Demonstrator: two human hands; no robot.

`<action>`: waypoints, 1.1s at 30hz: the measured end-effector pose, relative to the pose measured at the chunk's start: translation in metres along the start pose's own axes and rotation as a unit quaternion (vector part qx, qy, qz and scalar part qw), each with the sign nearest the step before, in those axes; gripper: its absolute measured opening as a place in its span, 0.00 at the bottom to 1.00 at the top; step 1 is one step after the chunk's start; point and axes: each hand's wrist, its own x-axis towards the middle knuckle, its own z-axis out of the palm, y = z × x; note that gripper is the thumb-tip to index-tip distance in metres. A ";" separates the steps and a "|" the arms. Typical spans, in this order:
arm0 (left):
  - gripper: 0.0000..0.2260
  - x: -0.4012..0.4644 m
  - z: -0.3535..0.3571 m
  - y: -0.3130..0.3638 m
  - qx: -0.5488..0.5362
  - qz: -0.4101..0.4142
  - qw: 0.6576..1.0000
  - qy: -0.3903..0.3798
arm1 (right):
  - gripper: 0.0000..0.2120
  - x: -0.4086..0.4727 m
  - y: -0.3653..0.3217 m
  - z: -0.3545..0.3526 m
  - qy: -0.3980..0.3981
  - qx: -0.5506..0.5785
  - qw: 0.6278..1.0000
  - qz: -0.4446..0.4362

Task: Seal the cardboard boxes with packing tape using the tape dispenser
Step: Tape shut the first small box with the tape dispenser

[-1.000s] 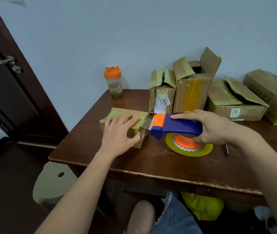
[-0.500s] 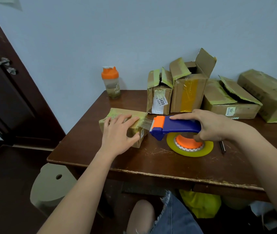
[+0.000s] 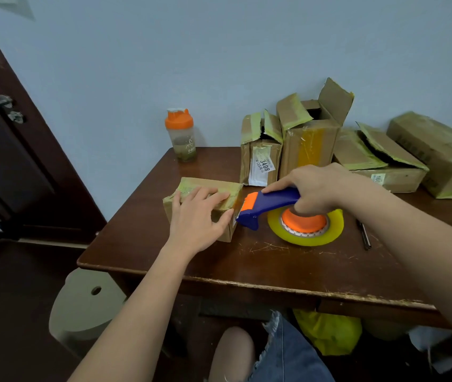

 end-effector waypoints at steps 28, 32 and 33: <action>0.12 0.006 0.024 0.035 0.050 -0.084 0.992 0.081 | 0.31 0.017 0.000 0.008 -0.127 -0.081 0.985 0.084; 0.11 0.006 0.022 0.039 0.066 -0.091 0.991 0.075 | 0.35 0.024 -0.003 0.008 -0.159 -0.113 0.976 0.095; 0.12 0.005 0.022 0.040 0.073 -0.092 0.991 0.066 | 0.35 0.026 -0.003 0.009 -0.164 -0.124 0.974 0.096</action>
